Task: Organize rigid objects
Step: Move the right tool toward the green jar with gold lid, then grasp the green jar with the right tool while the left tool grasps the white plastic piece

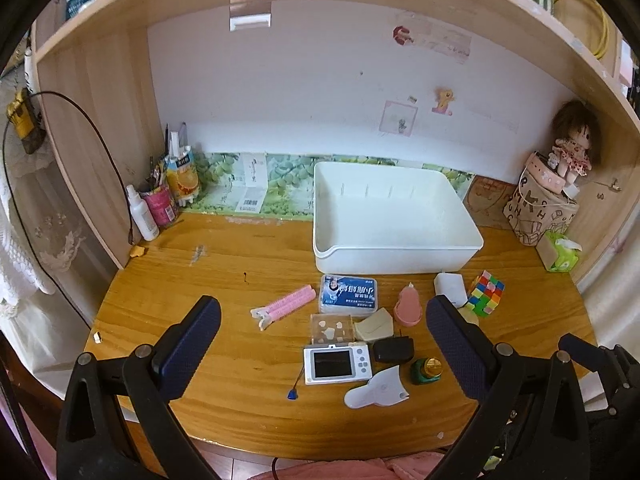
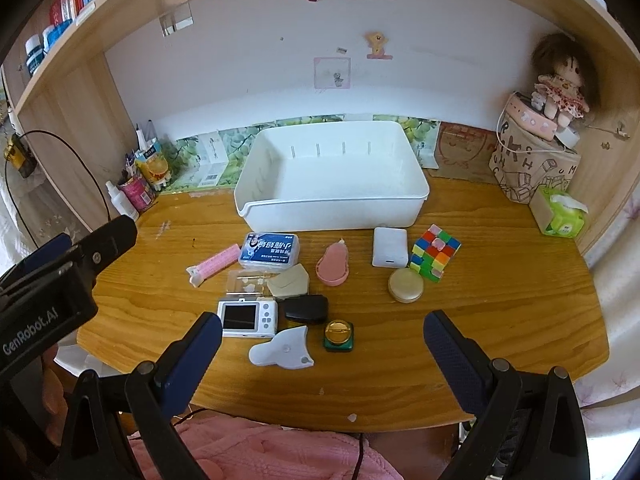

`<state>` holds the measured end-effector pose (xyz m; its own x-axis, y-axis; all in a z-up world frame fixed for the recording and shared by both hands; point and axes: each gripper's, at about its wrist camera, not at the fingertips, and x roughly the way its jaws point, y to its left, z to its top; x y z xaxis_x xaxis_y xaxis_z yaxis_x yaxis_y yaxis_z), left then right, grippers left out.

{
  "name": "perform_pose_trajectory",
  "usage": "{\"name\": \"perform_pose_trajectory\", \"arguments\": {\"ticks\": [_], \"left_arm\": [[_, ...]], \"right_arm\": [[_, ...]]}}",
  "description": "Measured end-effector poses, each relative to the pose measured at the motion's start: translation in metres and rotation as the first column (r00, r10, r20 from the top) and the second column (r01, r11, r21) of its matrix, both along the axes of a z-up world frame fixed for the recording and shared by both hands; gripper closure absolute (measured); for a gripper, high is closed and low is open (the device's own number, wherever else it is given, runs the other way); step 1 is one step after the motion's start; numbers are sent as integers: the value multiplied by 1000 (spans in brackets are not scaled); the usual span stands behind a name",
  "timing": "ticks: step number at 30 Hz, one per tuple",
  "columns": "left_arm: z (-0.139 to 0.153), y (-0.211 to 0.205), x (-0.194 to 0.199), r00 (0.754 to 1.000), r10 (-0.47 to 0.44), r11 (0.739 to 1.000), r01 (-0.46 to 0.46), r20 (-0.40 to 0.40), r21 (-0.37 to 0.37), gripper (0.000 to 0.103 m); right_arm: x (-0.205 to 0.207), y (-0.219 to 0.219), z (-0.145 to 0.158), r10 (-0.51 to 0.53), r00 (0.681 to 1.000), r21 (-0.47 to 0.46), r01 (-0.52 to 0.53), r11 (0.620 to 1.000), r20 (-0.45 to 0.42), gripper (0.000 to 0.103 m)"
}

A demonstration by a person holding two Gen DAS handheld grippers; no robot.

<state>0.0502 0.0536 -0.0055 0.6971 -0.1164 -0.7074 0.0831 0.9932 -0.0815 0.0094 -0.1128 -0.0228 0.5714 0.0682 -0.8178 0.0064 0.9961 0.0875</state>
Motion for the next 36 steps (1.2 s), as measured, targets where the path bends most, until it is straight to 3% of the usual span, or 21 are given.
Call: {"name": "perform_pose_trajectory", "arguments": {"ticks": [11,19,24,28,36], "left_arm": [[-25,17,11,985,-89,995,80,-151,-62,1],[-50,22,16,948,-91,996,79,-304,-52,1],[-76,24,24,897,-74,996,48,-435,-71,1],[-102,17,32,834,-56,998,29,-548,-58,1],[-137,-3,40,747,-10,999,-19,-665,-37,4]], "right_arm": [[3,24,-30,-8,986,53,17,998,-169,9],[11,11,-66,-62,940,153,119,981,-335,17],[24,-3,-86,-103,917,144,170,975,-385,19],[37,-10,-106,-92,913,145,162,976,-399,22],[68,-25,-152,-43,863,210,170,963,-503,28]]}}
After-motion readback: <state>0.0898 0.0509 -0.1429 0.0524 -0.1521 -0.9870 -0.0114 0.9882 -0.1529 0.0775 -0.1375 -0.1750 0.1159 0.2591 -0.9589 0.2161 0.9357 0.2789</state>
